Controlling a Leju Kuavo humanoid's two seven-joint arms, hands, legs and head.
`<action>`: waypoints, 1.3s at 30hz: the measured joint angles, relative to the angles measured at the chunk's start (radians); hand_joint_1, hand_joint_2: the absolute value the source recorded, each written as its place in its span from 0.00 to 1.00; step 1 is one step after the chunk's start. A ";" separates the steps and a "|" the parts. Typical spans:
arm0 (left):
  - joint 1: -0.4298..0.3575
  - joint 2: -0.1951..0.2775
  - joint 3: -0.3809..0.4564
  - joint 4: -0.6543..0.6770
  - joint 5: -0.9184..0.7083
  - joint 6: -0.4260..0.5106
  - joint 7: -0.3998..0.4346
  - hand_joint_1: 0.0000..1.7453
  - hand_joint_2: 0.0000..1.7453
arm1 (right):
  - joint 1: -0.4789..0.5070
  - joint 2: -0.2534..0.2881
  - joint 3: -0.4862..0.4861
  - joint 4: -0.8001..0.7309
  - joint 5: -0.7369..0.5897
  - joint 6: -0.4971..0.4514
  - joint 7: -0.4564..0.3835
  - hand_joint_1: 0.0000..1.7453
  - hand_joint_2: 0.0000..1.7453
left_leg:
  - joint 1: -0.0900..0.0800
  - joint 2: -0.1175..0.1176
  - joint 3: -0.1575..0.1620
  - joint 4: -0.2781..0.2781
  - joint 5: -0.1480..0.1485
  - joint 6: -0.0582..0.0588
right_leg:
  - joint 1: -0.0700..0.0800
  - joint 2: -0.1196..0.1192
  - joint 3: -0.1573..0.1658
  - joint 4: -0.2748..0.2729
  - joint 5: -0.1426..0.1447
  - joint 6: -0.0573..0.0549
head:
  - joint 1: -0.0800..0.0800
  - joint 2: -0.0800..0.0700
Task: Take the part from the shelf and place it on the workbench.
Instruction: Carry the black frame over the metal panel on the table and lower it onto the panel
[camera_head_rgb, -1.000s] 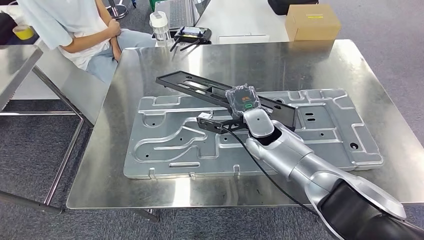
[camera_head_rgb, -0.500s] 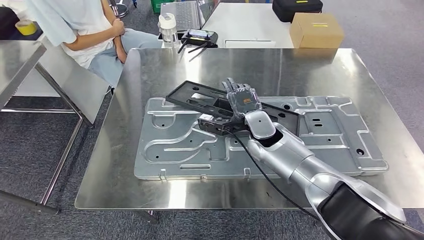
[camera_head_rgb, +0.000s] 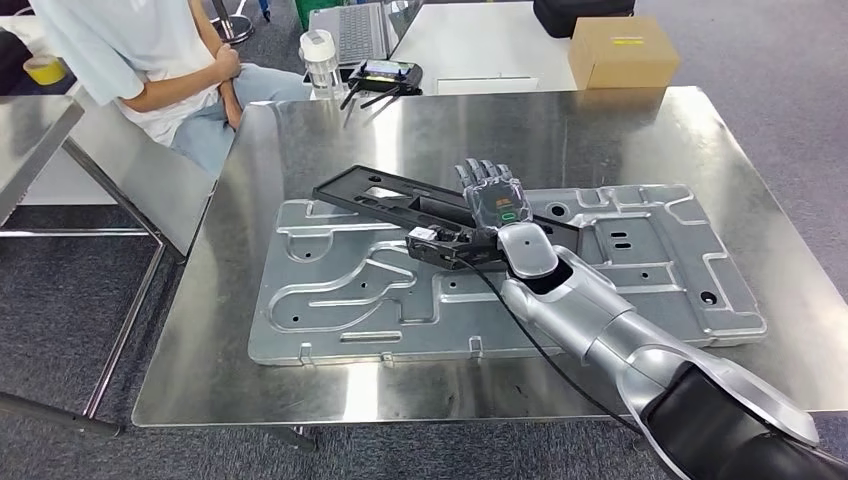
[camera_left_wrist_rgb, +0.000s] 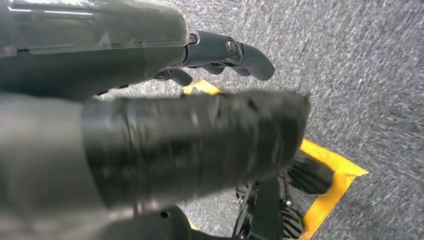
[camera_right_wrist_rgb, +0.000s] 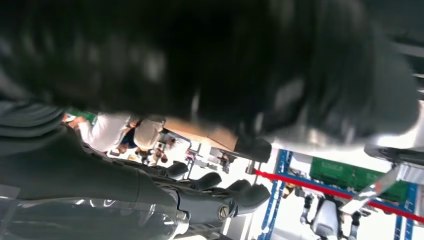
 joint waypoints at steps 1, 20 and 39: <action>0.000 0.000 0.000 0.000 0.000 -0.001 0.002 0.00 0.00 | 0.001 0.000 0.000 0.000 0.000 0.001 0.000 0.00 0.00 | 0.001 0.000 -0.025 0.063 -0.035 -0.005 | 0.000 0.000 -0.001 0.000 0.001 -0.002 | -0.002 0.000; -0.004 0.000 0.000 0.000 -0.009 -0.002 0.022 0.00 0.00 | 0.004 -0.010 0.000 -0.006 0.019 0.025 0.010 0.00 0.00 | -0.007 0.004 0.018 -0.105 0.099 0.055 | 0.004 -0.002 -0.075 0.250 -0.151 0.042 | 0.010 0.000; -0.003 -0.001 0.000 0.001 -0.010 -0.007 0.027 0.00 0.00 | -0.010 -0.010 0.000 -0.037 0.030 0.038 0.020 0.00 0.00 | 0.013 -0.001 -0.001 0.094 0.000 -0.021 | -0.001 -0.006 -0.039 -0.018 0.045 -0.001 | 0.001 0.000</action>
